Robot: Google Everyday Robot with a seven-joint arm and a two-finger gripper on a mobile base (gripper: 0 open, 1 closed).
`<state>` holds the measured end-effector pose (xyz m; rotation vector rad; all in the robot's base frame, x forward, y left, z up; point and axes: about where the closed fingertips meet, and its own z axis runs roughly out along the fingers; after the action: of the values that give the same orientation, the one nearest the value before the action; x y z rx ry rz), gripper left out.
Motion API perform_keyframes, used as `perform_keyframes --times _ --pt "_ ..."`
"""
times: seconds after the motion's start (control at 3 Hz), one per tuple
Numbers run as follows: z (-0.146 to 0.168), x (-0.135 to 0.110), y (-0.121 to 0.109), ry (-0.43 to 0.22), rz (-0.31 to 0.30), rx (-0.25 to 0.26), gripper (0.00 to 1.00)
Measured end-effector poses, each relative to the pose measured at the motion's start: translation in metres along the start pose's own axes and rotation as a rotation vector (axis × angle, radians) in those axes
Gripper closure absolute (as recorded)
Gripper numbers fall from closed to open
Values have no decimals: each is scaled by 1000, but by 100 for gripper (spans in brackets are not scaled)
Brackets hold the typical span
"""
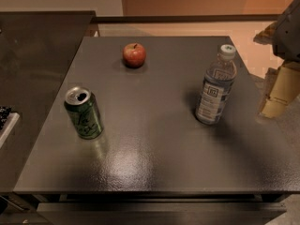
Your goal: Move blue plastic bottle near apple
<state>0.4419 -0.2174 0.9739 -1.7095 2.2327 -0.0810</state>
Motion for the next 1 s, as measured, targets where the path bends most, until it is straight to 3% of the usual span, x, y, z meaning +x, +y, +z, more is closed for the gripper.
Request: perform_keyframes --times 1.0 --pt "40 -16 -18 -140 87 -24 0"
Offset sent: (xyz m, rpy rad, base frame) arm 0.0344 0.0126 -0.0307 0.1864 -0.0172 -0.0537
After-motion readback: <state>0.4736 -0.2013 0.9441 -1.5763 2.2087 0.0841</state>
